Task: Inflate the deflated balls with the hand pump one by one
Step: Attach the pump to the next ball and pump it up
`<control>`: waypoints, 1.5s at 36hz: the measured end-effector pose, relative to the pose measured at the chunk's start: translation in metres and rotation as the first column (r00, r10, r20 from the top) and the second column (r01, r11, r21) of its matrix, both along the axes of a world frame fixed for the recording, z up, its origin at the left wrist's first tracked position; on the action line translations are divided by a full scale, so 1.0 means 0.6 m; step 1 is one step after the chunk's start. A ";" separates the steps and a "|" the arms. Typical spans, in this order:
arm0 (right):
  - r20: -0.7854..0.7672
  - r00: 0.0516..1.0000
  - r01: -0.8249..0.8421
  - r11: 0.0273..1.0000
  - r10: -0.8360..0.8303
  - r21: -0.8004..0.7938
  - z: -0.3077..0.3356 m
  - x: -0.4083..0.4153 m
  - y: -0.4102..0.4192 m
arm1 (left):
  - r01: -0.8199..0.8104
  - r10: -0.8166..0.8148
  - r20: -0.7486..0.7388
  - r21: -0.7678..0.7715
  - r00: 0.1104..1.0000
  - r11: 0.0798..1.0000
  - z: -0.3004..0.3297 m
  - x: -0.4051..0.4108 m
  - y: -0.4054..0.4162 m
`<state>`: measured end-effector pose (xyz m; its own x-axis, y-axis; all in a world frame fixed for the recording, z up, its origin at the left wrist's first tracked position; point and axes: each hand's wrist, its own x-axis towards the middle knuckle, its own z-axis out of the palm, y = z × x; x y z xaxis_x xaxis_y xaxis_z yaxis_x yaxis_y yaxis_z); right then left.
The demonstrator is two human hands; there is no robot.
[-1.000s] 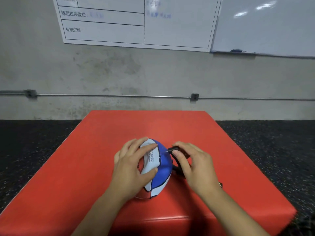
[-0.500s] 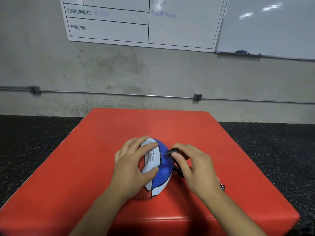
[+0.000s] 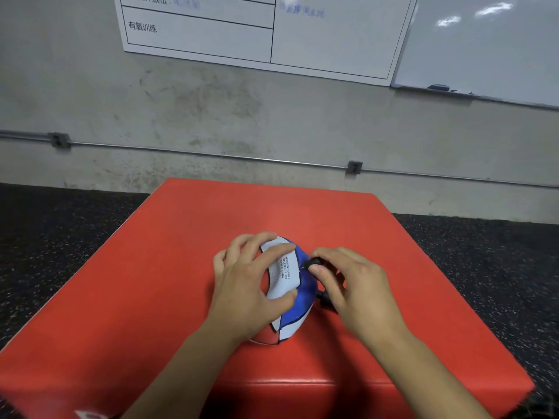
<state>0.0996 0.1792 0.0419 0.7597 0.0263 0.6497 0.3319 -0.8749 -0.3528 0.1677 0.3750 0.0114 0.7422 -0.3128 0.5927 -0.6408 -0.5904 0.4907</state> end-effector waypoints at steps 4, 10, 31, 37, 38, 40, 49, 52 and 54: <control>-0.026 0.999 -0.019 1.000 0.019 -0.008 0.004 0.006 0.004 | -0.033 0.033 -0.016 0.008 0.999 0.999 -0.001 0.007 -0.001; -0.050 0.999 -0.013 1.000 0.012 -0.022 0.002 0.019 0.008 | -0.037 0.037 -0.028 -0.028 0.999 0.999 -0.007 0.021 -0.001; -0.155 0.987 -0.055 0.998 0.048 -0.040 -0.013 0.054 0.036 | -0.003 0.002 -0.073 -0.009 0.997 1.000 -0.014 0.025 0.004; -0.199 0.978 -0.066 0.998 0.063 -0.010 -0.011 0.061 0.034 | -0.004 0.006 -0.093 0.020 0.996 1.000 -0.012 0.021 0.004; -0.178 0.982 -0.056 0.998 0.059 0.022 -0.017 0.057 0.034 | -0.004 0.006 -0.096 0.023 0.995 1.000 -0.012 0.021 0.005; -0.122 0.991 -0.031 0.987 0.051 0.161 -0.036 0.042 0.033 | 0.002 0.001 -0.093 0.027 0.996 1.000 -0.008 0.020 0.006; -0.126 0.988 0.003 0.814 0.087 0.581 -0.026 0.013 -0.024 | 0.017 -0.013 -0.047 0.091 0.999 0.996 -0.015 0.016 -0.006; -0.228 0.971 0.161 0.904 -0.073 0.395 -0.045 0.017 -0.078 | 0.000 0.002 -0.050 0.044 0.999 0.999 -0.016 0.028 -0.009; -0.382 0.912 0.234 0.953 -0.146 0.194 -0.059 0.023 -0.108 | -0.011 0.012 -0.046 0.021 0.999 1.000 -0.014 0.036 -0.010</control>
<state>0.1135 0.1142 0.0064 0.9176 -0.2590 0.3016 -0.0201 -0.7878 -0.6156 0.1892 0.3690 0.0029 0.7721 -0.3161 0.5513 -0.6110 -0.6077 0.5073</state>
